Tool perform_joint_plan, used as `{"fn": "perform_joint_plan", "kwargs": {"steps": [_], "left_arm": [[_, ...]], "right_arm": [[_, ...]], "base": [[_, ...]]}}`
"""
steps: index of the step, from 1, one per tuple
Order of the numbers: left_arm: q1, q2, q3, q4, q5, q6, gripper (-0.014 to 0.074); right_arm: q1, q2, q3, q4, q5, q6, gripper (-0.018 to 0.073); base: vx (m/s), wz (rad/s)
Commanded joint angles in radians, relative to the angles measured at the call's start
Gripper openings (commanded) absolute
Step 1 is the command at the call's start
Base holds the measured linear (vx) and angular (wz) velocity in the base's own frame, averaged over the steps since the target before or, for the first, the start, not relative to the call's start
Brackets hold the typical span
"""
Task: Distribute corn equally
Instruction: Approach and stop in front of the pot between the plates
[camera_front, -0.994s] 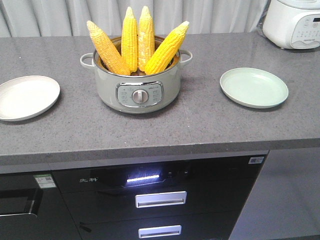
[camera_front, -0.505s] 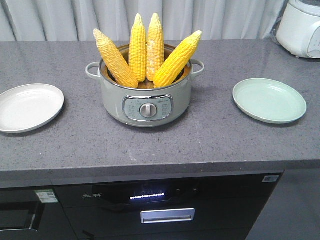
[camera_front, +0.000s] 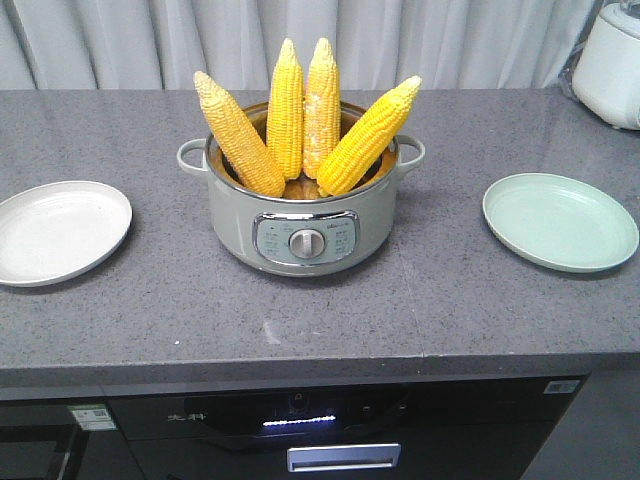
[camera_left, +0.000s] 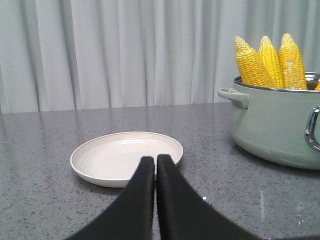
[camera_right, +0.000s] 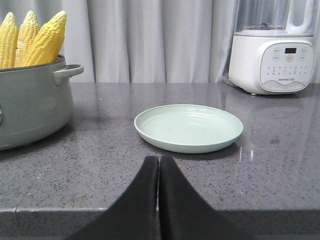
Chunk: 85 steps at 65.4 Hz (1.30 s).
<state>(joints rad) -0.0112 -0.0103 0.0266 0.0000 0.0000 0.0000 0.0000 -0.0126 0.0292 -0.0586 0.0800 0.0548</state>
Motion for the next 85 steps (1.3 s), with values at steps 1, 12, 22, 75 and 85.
{"fn": "perform_joint_plan", "kwargs": {"steps": [1,12,22,75,85], "left_arm": [[0.001,-0.018,0.015,-0.005,-0.065,0.0,-0.0006],[0.001,-0.018,0.015,-0.005,-0.065,0.0,-0.0006],[0.001,-0.018,0.015,-0.005,-0.065,0.0,-0.0006],[0.001,-0.018,0.015,-0.005,-0.065,0.0,-0.0006],[0.001,-0.018,0.015,-0.005,-0.065,0.0,-0.0006]], "right_arm": [[-0.005,0.0,0.007,-0.01,-0.08,0.001,-0.0011],[-0.005,0.0,0.007,-0.01,-0.08,0.001,-0.0011],[-0.005,0.0,0.007,-0.01,-0.08,0.001,-0.0011],[-0.005,0.0,0.007,-0.01,-0.08,0.001,-0.0011],[-0.005,0.0,0.007,-0.01,-0.08,0.001,-0.0011]], "base": [[0.05,0.01],[0.05,0.01],[0.05,0.0],[0.05,0.0],[0.04,0.0]]}}
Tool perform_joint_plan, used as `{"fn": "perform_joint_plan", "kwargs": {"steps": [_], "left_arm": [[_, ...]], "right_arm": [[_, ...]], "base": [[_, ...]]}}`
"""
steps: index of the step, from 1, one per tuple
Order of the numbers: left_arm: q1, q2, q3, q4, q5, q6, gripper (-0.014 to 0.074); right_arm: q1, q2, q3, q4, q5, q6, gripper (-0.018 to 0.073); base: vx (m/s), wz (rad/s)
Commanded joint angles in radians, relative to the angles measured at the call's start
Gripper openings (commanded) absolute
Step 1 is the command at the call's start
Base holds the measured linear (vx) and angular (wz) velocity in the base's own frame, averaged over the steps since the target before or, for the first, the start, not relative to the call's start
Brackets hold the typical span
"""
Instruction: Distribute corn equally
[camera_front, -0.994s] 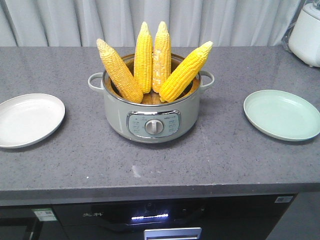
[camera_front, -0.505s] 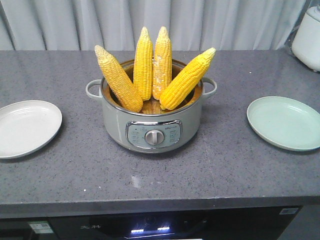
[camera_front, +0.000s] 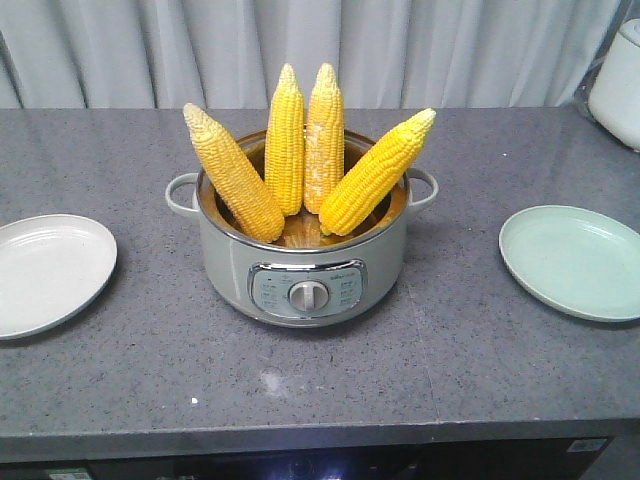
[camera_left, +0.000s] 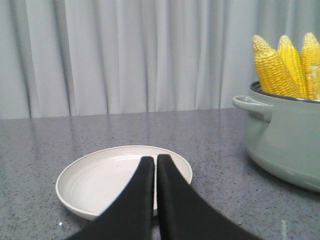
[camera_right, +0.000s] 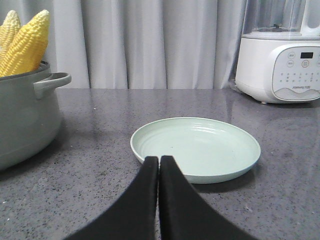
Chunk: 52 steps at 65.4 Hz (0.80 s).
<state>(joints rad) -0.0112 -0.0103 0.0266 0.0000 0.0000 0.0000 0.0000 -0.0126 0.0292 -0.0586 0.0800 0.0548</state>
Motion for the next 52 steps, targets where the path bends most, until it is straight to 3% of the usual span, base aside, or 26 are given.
{"fn": "perform_joint_plan", "kwargs": {"steps": [1,52], "left_arm": [[0.001,-0.018,0.015,-0.005,-0.065,0.0,-0.0006],[0.001,-0.018,0.015,-0.005,-0.065,0.0,-0.0006]], "right_arm": [[-0.005,0.0,0.007,-0.01,-0.08,0.001,-0.0011],[-0.005,0.0,0.007,-0.01,-0.08,0.001,-0.0011]], "base": [[0.05,0.0],[0.03,0.0]]}}
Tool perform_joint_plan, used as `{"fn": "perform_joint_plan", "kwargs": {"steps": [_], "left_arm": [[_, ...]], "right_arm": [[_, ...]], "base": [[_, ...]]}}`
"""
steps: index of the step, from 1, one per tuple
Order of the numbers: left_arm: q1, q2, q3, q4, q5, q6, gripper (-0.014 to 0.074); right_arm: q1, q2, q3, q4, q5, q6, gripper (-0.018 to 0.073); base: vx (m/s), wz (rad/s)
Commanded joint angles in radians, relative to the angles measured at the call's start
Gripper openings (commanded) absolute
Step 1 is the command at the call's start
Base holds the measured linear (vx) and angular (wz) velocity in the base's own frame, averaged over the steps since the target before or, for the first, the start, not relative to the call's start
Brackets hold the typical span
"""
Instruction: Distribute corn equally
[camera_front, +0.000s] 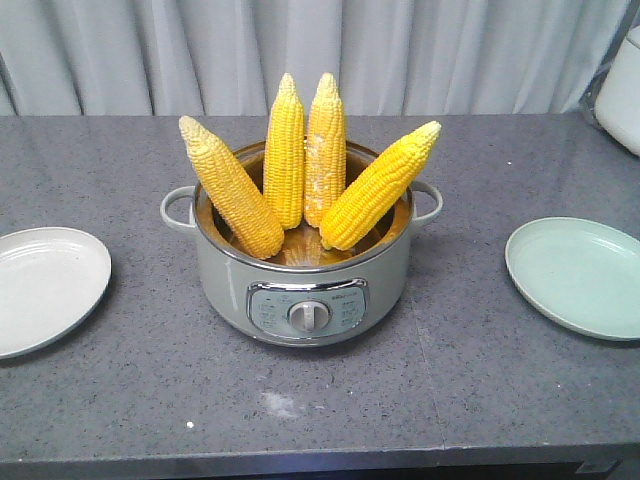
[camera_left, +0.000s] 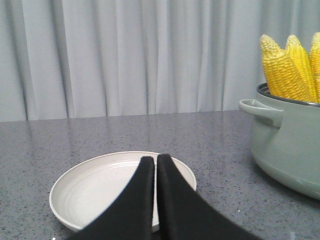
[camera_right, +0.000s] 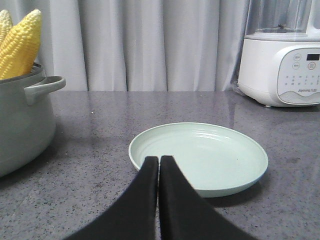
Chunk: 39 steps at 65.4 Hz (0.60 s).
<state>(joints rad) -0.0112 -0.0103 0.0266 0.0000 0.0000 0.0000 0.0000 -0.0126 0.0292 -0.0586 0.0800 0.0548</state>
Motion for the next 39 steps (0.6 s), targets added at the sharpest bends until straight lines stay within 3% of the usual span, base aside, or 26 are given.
{"fn": "perform_joint_plan", "kwargs": {"steps": [1,39], "left_arm": [[0.001,-0.018,0.015,-0.005,-0.065,0.0,-0.0006],[0.001,-0.018,0.015,-0.005,-0.065,0.0,-0.0006]], "right_arm": [[-0.005,0.0,0.007,-0.01,-0.08,0.001,-0.0011],[-0.005,0.0,0.007,-0.01,-0.08,0.001,-0.0011]], "base": [[0.0,0.0],[0.0,0.0]]}}
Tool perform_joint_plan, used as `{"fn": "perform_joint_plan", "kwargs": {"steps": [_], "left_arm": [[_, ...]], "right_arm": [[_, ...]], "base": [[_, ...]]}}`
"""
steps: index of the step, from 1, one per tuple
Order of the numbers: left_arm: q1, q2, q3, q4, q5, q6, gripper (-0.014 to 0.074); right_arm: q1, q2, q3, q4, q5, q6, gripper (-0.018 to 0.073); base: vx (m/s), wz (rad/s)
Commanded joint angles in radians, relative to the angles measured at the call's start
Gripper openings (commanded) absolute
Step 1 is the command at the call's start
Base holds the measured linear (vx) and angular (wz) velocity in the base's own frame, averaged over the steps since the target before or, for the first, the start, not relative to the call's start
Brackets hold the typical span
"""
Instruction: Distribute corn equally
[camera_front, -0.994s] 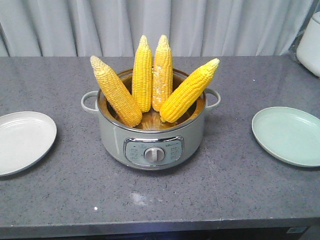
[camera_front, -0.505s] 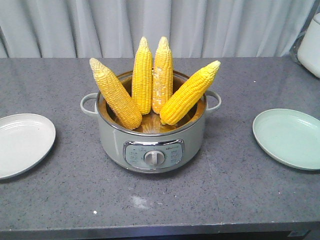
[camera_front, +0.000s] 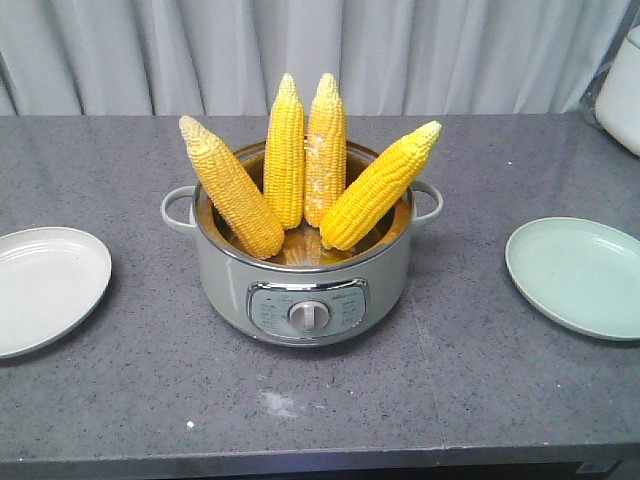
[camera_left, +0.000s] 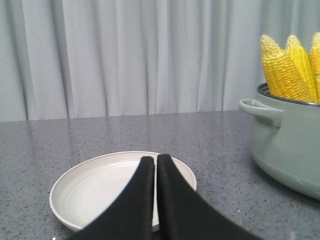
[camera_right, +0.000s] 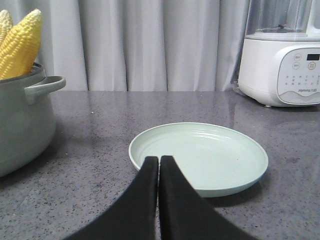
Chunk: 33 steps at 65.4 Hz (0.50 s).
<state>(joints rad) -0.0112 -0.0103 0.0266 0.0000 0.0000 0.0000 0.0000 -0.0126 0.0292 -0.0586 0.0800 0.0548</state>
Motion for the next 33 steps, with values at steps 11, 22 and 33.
{"fn": "perform_joint_plan", "kwargs": {"steps": [11,22,33], "left_arm": [[0.001,-0.018,0.015,-0.005,-0.065,0.0,-0.0006],[0.001,-0.018,0.015,-0.005,-0.065,0.0,-0.0006],[0.001,-0.018,0.015,-0.005,-0.066,0.0,-0.0006]], "right_arm": [[-0.005,0.0,0.007,-0.01,-0.08,0.001,-0.0011],[-0.005,0.0,0.007,-0.01,-0.08,0.001,-0.0011],[-0.005,0.0,0.007,-0.01,-0.08,0.001,-0.0011]], "base": [[0.0,0.0],[0.0,0.0],[0.0,0.0]]}}
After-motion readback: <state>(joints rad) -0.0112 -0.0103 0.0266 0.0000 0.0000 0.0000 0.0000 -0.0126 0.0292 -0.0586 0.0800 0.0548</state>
